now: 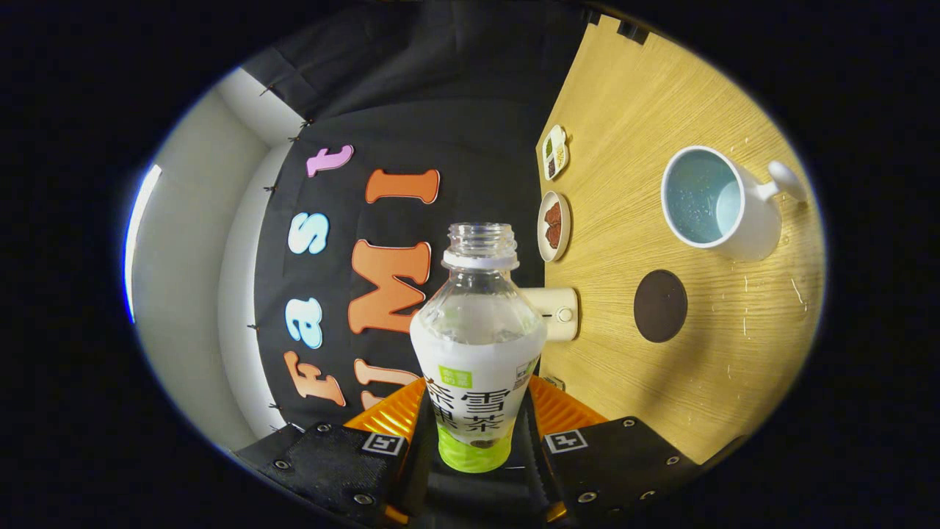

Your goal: Take the bottle from table, then pour the juice into the cup, finally place the bottle on the coaster

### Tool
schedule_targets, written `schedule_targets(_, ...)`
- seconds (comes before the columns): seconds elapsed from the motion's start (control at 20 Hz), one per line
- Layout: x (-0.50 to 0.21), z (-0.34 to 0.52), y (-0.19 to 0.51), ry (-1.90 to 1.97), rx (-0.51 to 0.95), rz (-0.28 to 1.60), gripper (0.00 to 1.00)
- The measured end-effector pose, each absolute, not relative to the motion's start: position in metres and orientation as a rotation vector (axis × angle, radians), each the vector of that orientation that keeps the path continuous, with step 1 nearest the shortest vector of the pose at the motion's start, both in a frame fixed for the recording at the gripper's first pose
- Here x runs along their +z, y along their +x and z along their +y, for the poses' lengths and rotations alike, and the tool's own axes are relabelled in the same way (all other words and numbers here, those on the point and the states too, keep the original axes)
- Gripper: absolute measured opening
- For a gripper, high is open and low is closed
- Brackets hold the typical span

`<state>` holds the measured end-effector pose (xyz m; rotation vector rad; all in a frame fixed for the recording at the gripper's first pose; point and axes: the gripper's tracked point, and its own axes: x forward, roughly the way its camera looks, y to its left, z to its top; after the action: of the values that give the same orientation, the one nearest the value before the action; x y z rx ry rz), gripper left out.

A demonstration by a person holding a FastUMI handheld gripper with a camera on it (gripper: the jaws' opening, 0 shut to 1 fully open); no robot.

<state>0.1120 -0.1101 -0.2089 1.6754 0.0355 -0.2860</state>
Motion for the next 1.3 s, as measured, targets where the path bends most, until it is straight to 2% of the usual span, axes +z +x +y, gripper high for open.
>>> schedule_targets(1.3,-0.2025,-0.1163,0.1138,1.845,-0.312,-0.002,0.55)
